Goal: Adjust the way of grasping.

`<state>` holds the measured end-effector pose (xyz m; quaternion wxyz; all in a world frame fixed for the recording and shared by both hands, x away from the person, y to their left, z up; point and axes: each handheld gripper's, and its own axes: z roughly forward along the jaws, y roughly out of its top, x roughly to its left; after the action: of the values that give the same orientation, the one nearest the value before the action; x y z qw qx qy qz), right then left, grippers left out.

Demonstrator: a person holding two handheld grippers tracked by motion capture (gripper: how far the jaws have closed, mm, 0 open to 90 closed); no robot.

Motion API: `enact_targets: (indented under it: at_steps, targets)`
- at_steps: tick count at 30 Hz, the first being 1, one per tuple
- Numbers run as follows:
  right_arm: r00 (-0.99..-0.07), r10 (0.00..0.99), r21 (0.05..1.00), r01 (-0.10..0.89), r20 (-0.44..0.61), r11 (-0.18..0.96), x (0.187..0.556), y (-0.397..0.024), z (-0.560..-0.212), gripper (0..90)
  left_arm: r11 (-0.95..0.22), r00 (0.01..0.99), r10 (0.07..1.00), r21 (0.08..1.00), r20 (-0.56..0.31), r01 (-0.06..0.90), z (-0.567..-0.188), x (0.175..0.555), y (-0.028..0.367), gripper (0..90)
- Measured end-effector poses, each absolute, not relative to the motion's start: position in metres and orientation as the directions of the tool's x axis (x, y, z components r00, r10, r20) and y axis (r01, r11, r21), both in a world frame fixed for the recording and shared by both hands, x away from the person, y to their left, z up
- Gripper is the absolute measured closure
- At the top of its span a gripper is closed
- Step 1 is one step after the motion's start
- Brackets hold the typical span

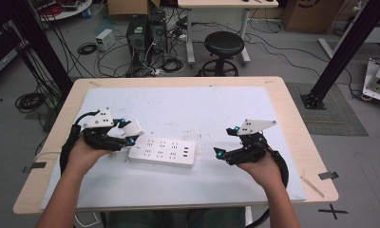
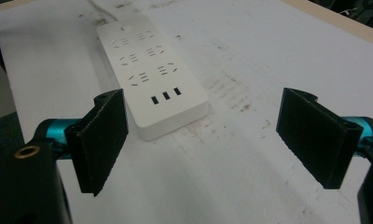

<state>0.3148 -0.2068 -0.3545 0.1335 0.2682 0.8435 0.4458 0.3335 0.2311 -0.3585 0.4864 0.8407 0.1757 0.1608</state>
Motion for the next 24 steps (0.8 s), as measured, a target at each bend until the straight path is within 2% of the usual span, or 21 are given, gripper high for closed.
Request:
enact_targets:
  at_steps: [8,9,10,12,15,21,22,24]
  targets:
    - [-0.851,0.52,0.816,0.346,0.066,0.463,0.309,-0.185,-0.36,17.1,-0.475,0.926,0.353,0.878,0.135,0.053,-0.366,0.317,0.206,42.5]
    - [-0.852,0.517,0.816,0.355,0.081,0.456,0.308,-0.182,-0.361,17.1,-0.475,0.926,0.353,0.878,0.135,0.053,-0.366,0.317,0.206,42.5]
    - [-0.859,0.495,0.815,0.379,0.133,0.438,0.308,-0.173,-0.364,17.1,-0.481,0.937,0.31,0.877,0.162,0.007,-0.371,0.31,0.193,42.5]
    - [-0.862,0.485,0.817,0.382,0.146,0.431,0.309,-0.171,-0.365,17.1,-0.481,0.937,0.31,0.877,0.162,0.007,-0.371,0.31,0.193,42.5]
    - [-0.863,0.461,0.814,0.413,0.207,0.408,0.309,-0.159,-0.37,17.1,-0.504,0.943,0.254,0.862,0.215,-0.061,-0.375,0.301,0.176,42.5]
    - [-0.866,0.429,0.809,0.436,0.258,0.395,0.31,-0.149,-0.376,17.1,-0.514,0.941,0.228,0.852,0.251,-0.103,-0.377,0.295,0.167,42.5]
    - [-0.86,0.401,0.809,0.464,0.315,0.362,0.309,-0.144,-0.38,17.1,-0.532,0.93,0.221,0.836,0.295,-0.139,-0.382,0.29,0.158,42.5]
    - [-0.861,0.396,0.809,0.466,0.32,0.359,0.309,-0.142,-0.381,17.1,-0.542,0.922,0.219,0.826,0.318,-0.156,-0.386,0.287,0.153,42.5]
